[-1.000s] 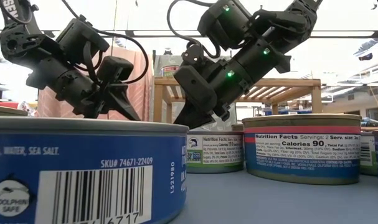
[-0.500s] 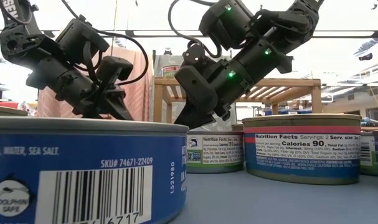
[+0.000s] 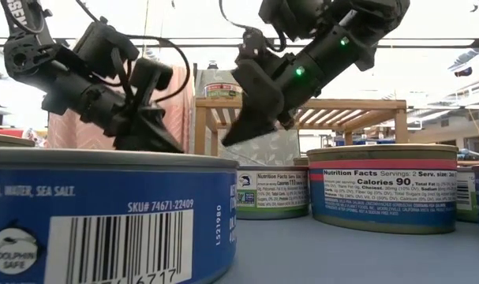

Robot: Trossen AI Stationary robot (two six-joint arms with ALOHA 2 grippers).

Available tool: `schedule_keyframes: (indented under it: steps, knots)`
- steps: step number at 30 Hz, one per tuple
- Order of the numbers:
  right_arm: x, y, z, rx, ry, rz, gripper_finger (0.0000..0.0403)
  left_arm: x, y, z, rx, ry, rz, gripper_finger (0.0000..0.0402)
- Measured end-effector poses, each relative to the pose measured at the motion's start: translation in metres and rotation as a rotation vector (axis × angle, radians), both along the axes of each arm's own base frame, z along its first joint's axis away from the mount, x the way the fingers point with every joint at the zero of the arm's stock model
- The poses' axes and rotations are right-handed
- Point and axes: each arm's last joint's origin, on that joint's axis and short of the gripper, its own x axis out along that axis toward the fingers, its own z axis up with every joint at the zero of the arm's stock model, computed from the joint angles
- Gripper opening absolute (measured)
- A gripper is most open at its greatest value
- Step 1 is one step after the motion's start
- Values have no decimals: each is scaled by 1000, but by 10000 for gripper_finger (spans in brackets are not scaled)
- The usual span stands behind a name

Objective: Stack canned seafood by type on shelf
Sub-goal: Stack the green tuna can on top of the green tuna can on the shelf

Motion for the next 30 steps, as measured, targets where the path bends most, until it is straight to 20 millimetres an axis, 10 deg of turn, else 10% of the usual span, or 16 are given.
schedule_keyframes:
  steps: [17,30]
  knots:
    - [-17,36,-12,-9,170,115,0,-1,14,-1,-24,16,41,6]
    - [-11,-8,-15,-12,78,17,0,0,15,1,41,-11,21,54]
